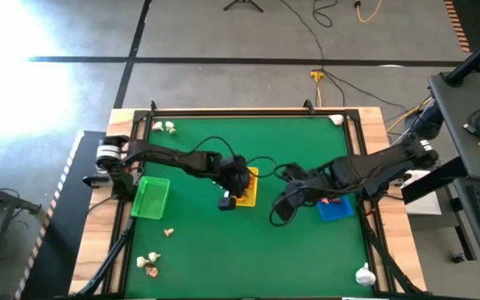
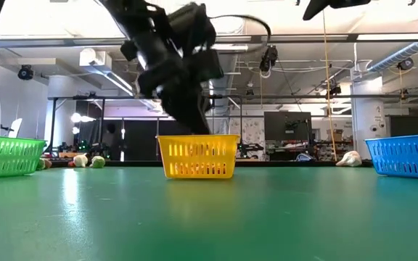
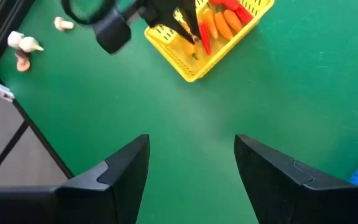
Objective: Sort produce into baskets
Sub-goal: Put the yellow chili pepper into the yellow bin, then put the red chili pepper into the yellow bin
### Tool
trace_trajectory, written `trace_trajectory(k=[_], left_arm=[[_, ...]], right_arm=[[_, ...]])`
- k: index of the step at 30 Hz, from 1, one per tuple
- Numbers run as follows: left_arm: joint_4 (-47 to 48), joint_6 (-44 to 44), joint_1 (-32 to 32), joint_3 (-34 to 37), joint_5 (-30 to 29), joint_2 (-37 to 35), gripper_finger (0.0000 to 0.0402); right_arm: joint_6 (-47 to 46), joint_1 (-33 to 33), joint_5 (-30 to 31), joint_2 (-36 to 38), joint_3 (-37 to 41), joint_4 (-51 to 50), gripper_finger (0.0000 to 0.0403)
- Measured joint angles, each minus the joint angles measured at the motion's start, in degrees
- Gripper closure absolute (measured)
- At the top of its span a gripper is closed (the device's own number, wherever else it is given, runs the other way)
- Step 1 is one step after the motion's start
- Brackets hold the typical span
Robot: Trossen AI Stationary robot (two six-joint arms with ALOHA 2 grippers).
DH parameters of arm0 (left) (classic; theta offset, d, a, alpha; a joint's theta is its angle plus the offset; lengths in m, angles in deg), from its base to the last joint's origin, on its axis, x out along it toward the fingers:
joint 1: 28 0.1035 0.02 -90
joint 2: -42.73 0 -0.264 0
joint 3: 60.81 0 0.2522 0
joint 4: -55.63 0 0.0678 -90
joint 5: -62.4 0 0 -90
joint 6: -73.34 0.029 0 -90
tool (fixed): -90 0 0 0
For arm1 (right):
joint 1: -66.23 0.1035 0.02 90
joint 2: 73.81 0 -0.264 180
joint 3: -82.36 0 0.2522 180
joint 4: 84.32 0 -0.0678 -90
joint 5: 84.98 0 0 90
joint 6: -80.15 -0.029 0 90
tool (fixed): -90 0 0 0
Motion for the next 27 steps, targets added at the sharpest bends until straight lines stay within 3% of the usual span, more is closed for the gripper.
trace_trajectory(k=[9,17,21,27], left_arm=[[-0.45,3.64,0.26,-0.39,-4.8,1.72,0.0324],[7.75,8.94,2.72,-3.4,-4.46,-5.67,0.0281],[9.18,7.9,9.4,-2.34,-6.53,-11.99,0.0287],[15.72,-3.62,25.08,0.27,-20.99,-20.26,0.0305]], right_arm=[[0.65,-0.54,-0.02,-0.64,-1.67,0.51,0.0177],[1.85,-0.54,0.01,-0.35,-4.62,0.24,0.0177],[3.43,-0.54,0.04,-0.35,-5.6,-0.19,0.0177],[6.56,-0.56,1.13,-0.35,-5.84,-0.33,0.0177]])
